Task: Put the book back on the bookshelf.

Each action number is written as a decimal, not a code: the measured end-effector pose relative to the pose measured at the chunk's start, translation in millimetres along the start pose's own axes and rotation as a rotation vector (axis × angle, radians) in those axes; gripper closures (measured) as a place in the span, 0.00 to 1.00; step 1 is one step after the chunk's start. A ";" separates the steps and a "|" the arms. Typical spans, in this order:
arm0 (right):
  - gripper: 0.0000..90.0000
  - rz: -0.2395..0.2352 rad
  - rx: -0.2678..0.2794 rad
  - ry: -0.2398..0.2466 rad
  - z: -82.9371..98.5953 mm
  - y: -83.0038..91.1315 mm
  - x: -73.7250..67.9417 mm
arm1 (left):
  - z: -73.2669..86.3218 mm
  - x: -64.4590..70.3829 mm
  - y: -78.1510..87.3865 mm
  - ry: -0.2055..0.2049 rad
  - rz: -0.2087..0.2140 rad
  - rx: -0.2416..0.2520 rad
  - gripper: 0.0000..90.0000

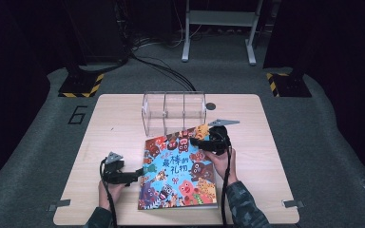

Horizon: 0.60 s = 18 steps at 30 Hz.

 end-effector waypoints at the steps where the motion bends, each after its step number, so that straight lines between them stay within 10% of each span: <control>1: 0.67 0.000 0.009 0.005 0.2 0.7 -0.3 | -0.5 0.1 0.4 0.028 0.002 0.014 0.00; 6: 0.67 0.002 0.040 0.019 2.7 4.5 -1.5 | -2.3 2.1 7.3 0.000 -0.027 0.005 0.00; 18: 0.66 0.021 0.098 0.077 4.1 16.6 -11.4 | -23.6 33.9 12.0 -0.066 0.053 -0.030 0.00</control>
Point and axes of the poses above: each handheld gripper's, and its own axes: y roughly backward along the jaws, z roughly out of its underside, x roughly to its right, the point moved 7 cm from there along -y, roughly forward along the jaws, and after that the axes turned 10 degrees about -x, right-handed, at the moved point
